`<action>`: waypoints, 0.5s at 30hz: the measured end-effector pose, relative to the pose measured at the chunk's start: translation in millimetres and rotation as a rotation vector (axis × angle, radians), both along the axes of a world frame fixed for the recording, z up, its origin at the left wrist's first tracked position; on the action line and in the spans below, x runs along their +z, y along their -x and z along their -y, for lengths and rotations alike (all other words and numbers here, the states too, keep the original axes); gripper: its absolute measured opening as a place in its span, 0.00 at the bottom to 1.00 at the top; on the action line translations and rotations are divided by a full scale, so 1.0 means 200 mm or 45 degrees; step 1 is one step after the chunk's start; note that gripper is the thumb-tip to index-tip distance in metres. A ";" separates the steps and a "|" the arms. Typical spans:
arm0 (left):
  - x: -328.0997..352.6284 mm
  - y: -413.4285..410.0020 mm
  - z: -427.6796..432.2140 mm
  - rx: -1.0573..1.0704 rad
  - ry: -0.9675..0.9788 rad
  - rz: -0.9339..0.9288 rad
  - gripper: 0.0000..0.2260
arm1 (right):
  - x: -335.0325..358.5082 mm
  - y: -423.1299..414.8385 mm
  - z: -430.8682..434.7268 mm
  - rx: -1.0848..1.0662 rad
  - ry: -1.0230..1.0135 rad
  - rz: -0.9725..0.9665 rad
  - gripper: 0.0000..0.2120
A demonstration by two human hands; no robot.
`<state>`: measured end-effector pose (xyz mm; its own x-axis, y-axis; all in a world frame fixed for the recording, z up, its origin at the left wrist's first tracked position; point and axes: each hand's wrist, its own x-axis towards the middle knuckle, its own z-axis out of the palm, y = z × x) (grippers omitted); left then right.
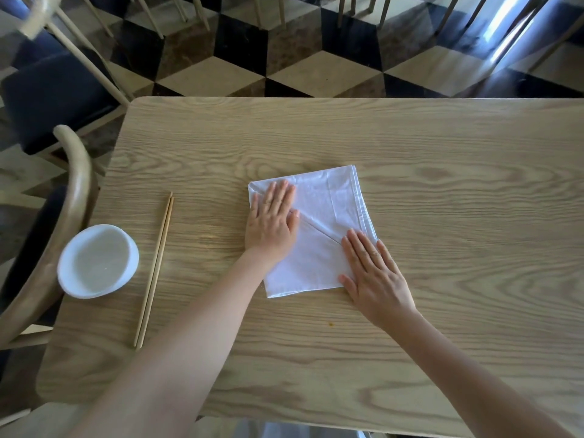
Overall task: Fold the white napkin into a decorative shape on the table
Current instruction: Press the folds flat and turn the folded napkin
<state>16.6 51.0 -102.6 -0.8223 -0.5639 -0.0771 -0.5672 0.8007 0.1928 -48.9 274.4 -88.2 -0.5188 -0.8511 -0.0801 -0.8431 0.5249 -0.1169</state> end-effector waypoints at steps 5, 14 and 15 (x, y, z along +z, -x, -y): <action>0.00 0.00 0.13 0.056 0.002 0.018 0.23 | 0.01 0.01 -0.04 -0.002 0.008 0.013 0.28; 0.10 -0.01 0.42 0.495 -0.151 -0.024 0.23 | 0.00 0.01 -0.05 0.001 0.020 0.053 0.29; 0.12 -0.04 0.44 0.631 -0.158 -0.164 0.22 | -0.01 0.01 -0.04 -0.002 0.022 0.061 0.29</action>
